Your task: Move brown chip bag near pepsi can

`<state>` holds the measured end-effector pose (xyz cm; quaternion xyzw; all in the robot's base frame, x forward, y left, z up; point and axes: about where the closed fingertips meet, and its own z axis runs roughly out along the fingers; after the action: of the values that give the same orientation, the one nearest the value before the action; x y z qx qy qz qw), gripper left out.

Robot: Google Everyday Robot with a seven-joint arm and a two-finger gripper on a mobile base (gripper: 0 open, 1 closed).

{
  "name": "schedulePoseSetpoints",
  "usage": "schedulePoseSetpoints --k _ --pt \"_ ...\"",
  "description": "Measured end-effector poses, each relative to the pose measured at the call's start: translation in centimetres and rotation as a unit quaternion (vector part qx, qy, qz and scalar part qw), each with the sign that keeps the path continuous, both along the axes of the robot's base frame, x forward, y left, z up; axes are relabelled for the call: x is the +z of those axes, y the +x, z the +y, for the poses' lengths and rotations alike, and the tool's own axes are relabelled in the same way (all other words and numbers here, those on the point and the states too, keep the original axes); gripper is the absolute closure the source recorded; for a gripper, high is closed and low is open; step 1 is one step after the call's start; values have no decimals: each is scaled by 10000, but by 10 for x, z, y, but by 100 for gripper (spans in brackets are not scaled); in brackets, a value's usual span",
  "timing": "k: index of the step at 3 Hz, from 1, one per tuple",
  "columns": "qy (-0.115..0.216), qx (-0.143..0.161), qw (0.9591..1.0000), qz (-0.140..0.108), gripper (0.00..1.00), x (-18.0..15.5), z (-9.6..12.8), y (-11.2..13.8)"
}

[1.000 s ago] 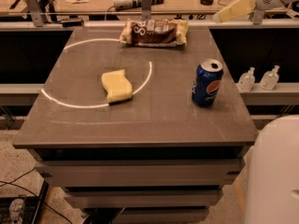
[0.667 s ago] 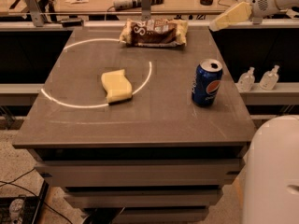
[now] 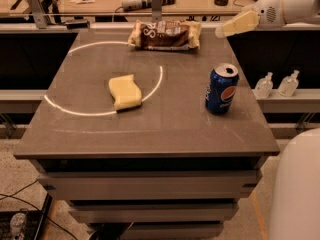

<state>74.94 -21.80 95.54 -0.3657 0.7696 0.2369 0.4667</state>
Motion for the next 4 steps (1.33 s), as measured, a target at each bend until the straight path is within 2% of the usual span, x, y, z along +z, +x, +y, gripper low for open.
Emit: schedulePoseSetpoints --k 1,2,3,4 --pt "-222 -27 9994 -267 0 -9 15 4" --pt "-621 -225 9957 -646 0 -16 29 8" --pt "-790 -458 9930 -748 0 -35 51 15" --pt "-884 -497 9925 -683 0 -47 80 21"
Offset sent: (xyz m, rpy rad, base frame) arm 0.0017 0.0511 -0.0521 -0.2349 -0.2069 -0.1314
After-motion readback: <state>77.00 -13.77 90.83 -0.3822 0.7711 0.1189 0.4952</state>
